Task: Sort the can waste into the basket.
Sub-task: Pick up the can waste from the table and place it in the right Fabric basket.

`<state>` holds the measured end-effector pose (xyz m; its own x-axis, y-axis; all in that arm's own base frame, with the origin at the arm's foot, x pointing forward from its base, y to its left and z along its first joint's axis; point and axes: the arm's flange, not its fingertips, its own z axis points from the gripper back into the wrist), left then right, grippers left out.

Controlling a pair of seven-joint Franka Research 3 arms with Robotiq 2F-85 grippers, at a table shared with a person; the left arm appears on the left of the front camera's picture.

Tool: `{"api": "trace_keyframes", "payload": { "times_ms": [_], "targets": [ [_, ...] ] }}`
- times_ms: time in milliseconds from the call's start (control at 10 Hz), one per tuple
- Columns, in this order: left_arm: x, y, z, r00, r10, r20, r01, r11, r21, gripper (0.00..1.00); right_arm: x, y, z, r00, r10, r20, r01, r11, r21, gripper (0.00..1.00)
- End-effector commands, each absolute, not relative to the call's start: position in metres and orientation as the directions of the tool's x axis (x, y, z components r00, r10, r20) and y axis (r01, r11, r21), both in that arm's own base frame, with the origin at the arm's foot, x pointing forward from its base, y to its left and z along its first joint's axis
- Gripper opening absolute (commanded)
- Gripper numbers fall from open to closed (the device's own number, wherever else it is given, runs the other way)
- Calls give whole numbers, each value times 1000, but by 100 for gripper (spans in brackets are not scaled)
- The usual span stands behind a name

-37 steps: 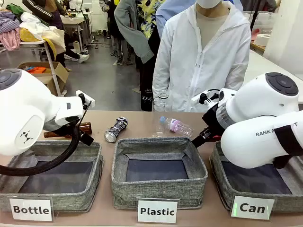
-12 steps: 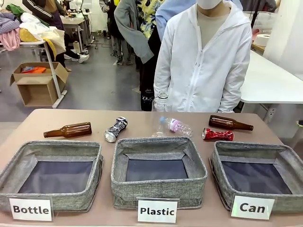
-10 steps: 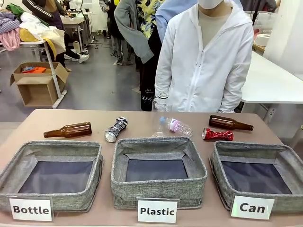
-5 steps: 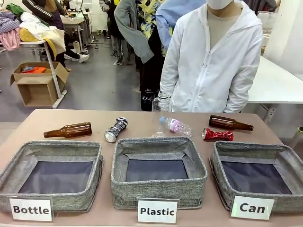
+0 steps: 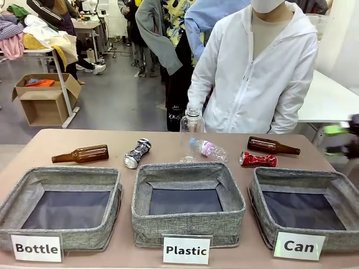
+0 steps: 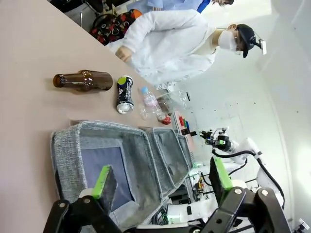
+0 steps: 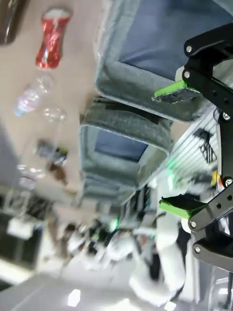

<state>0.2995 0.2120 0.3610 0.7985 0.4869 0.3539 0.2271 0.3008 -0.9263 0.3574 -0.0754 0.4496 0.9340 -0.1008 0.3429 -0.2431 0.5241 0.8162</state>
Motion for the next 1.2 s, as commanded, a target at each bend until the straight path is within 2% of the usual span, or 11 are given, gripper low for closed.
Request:
{"api": "trace_keyframes", "payload": {
  "times_ms": [0,100,300,600,700,800,900,1000,1100],
  "targets": [
    [300,209,360,783,493,379,258,296,-920,100,406,-1,462,921,183,345,-353,768,535,100],
    [300,209,360,783,493,379,258,296,-920,100,423,37,460,914,287,288,-392,811,435,100],
    [300,209,360,783,493,379,258,296,-920,100,440,68,462,890,366,274,-437,856,278,100],
    [300,209,360,783,493,379,258,296,-920,100,425,25,488,892,253,375,-335,927,171,100],
    [300,209,360,783,493,379,258,296,-920,100,410,5,496,871,214,441,-333,919,212,100],
    [300,209,360,783,493,379,258,296,-920,100,439,41,475,882,338,329,-416,886,205,100],
    [300,209,360,783,493,379,258,296,-920,100,439,41,475,882,338,329,-416,886,205,100],
    [300,209,360,783,493,379,258,296,-920,100,426,5,495,882,273,384,-370,906,206,100],
    [300,209,360,783,493,379,258,296,-920,100,445,17,491,893,284,349,-353,923,151,100]
  ]
}}
